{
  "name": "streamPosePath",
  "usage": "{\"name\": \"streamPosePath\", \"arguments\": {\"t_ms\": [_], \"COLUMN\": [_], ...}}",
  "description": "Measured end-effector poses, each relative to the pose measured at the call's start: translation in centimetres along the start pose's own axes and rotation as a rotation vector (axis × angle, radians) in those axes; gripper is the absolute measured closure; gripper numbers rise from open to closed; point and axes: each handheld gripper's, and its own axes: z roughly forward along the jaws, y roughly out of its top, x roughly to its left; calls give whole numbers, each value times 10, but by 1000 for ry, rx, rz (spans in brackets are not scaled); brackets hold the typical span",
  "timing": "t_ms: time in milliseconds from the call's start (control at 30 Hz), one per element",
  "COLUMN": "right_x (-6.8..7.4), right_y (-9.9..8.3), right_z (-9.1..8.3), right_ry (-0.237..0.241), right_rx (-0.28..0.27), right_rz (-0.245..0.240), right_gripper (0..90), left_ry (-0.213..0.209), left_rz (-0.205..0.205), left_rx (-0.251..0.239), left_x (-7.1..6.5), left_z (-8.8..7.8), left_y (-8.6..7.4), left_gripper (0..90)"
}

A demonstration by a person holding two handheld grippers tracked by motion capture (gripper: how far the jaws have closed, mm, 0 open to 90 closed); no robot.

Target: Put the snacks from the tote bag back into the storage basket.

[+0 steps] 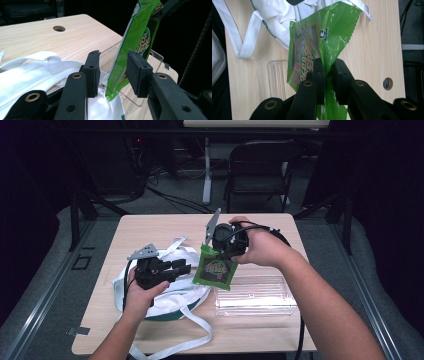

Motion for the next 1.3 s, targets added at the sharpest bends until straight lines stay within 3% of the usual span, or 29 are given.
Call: {"name": "streamPosePath", "arguments": {"t_ms": [600, 967, 1300], "right_x": [-3, -2, -2], "right_y": [-22, -32, -38], "right_z": [-5, 0, 5], "right_ry": [-58, -90, -106], "right_rx": [67, 124, 137], "right_rz": [6, -8, -11], "right_gripper": [814, 814, 814], "left_ry": [6, 12, 16], "left_rz": [-13, -19, -21], "left_rx": [-2, 1, 3], "left_x": [4, 6, 7], "left_z": [0, 0, 1], "left_y": [-2, -2, -3], "left_gripper": [624, 624, 624]}}
